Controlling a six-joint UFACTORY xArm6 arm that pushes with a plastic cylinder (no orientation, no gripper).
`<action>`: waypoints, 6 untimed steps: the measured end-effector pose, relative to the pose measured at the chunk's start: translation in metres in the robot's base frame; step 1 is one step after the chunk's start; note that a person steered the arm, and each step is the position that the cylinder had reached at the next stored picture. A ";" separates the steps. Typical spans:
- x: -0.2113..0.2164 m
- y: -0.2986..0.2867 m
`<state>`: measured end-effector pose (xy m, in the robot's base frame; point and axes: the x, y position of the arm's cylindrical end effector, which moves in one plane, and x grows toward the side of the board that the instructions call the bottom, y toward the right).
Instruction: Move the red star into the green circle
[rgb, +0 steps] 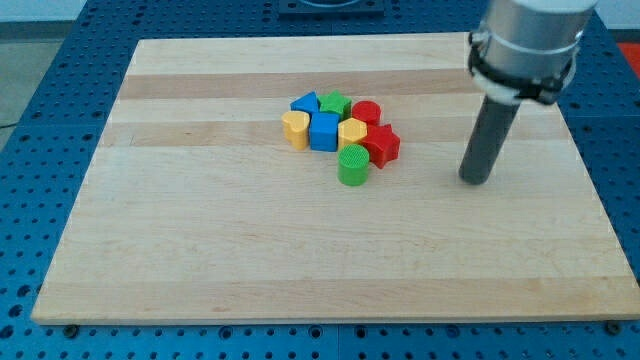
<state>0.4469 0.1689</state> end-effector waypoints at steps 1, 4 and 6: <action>-0.029 -0.008; -0.043 -0.071; -0.033 -0.101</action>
